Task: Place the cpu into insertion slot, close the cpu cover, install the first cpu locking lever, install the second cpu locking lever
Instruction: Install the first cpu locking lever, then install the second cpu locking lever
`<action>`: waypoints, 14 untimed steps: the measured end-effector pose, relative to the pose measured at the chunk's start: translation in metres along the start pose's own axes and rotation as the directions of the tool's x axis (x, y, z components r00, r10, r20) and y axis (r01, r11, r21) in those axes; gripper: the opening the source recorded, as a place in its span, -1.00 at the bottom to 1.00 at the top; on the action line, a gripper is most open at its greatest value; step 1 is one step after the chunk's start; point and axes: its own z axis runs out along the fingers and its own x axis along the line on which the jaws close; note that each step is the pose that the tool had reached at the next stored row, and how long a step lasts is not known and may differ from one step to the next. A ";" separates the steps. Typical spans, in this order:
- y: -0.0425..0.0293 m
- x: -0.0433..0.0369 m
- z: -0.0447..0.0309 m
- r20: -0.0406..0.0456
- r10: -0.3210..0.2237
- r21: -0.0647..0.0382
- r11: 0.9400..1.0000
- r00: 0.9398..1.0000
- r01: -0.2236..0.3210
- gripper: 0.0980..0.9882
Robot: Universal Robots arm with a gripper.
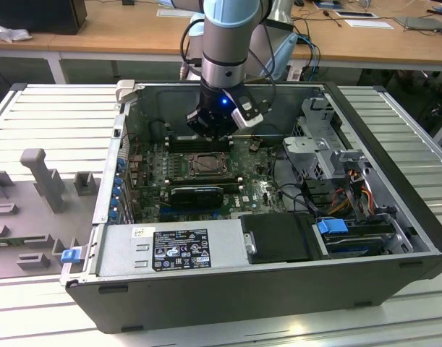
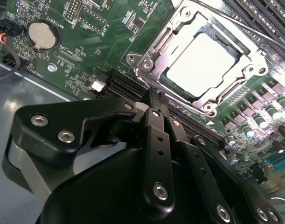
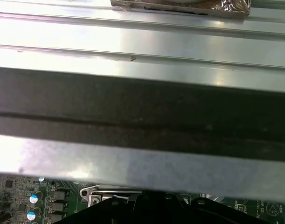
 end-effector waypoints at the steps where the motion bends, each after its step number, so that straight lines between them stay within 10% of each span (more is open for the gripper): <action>1: -0.0006 0.0000 -0.0001 0.000 0.000 0.000 1.000 1.000 0.000 -0.98; 14: -0.0025 0.0006 -0.0198 0.000 0.000 0.000 1.000 1.000 0.000 -0.98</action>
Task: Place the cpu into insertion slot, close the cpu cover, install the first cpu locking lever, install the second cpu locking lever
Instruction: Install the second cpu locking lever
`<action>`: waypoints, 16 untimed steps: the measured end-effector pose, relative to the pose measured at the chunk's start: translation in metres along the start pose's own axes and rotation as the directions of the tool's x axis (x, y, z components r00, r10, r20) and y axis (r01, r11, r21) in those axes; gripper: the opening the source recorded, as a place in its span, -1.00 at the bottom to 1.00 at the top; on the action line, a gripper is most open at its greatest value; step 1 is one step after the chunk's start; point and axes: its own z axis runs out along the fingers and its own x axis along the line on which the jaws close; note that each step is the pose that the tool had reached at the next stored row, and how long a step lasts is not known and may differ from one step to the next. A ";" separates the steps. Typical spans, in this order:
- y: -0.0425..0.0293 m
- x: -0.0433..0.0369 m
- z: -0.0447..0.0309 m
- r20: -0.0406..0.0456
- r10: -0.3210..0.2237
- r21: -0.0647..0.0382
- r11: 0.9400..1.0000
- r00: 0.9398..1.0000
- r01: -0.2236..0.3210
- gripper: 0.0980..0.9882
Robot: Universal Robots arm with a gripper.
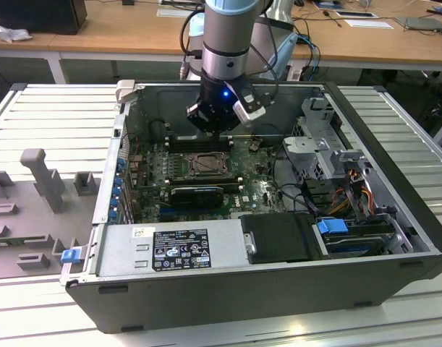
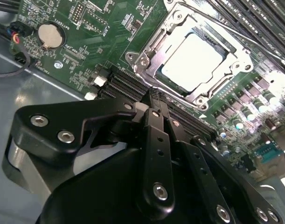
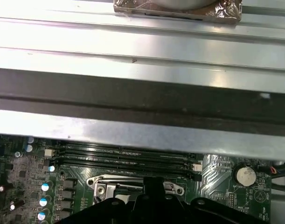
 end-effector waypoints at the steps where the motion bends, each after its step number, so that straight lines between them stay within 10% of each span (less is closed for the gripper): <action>1: -0.0002 0.0000 0.0000 0.000 0.000 0.000 1.000 1.000 0.000 -0.98; 16: -0.0088 0.0008 -0.0009 0.000 0.000 0.000 1.000 1.000 0.000 -0.98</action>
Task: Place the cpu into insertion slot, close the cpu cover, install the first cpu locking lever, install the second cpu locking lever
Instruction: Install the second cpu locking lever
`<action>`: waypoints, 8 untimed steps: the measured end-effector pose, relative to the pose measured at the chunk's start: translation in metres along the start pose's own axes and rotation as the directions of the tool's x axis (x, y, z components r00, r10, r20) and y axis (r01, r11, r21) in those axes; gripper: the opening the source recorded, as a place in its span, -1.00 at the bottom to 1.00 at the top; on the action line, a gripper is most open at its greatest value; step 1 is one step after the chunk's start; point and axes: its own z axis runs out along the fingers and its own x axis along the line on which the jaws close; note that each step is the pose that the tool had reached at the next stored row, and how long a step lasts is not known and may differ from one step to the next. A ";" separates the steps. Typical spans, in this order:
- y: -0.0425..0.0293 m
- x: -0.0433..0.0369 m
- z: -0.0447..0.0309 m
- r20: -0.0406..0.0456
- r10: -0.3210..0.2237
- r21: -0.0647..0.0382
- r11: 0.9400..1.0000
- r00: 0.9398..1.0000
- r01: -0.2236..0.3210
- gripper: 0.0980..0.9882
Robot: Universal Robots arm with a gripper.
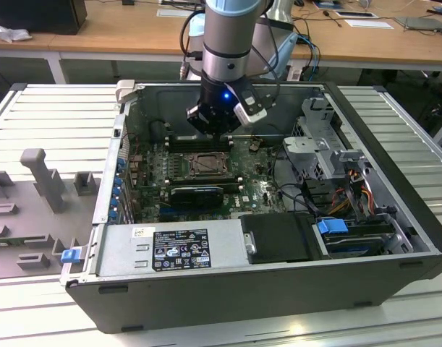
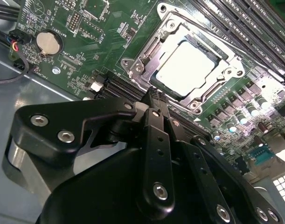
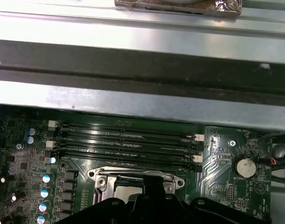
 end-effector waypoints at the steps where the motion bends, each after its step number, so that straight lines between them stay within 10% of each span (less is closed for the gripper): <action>1: -0.0003 0.0000 -0.0001 0.000 0.000 0.000 1.000 1.000 0.000 -0.98; 8: -0.0035 0.0003 -0.0004 0.000 0.000 0.000 1.000 1.000 0.000 -0.98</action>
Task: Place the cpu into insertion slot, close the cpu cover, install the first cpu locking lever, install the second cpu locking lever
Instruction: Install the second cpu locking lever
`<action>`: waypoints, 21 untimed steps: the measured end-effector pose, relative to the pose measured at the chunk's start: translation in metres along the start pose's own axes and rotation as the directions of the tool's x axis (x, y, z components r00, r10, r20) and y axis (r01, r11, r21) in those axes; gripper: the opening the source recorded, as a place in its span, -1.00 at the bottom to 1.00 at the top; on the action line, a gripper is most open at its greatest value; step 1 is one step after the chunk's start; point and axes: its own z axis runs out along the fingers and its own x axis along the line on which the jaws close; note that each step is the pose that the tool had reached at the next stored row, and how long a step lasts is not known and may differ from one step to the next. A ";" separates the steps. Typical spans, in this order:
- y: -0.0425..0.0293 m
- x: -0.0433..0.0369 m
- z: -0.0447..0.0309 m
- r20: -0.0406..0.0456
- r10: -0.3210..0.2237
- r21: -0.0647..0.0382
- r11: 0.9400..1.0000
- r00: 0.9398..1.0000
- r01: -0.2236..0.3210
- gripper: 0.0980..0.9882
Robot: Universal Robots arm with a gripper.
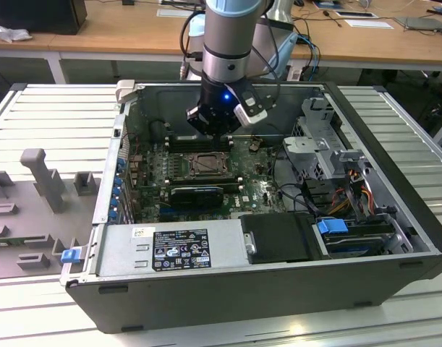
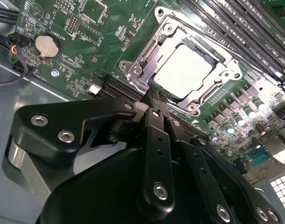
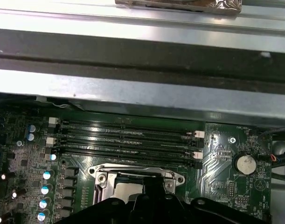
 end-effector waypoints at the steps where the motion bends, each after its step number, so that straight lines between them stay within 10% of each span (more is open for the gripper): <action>1: -0.0006 0.0001 0.0000 0.000 0.000 0.000 1.000 1.000 0.000 -0.98; 21: -0.0173 0.0016 -0.0055 0.000 0.000 0.000 1.000 1.000 0.000 -0.98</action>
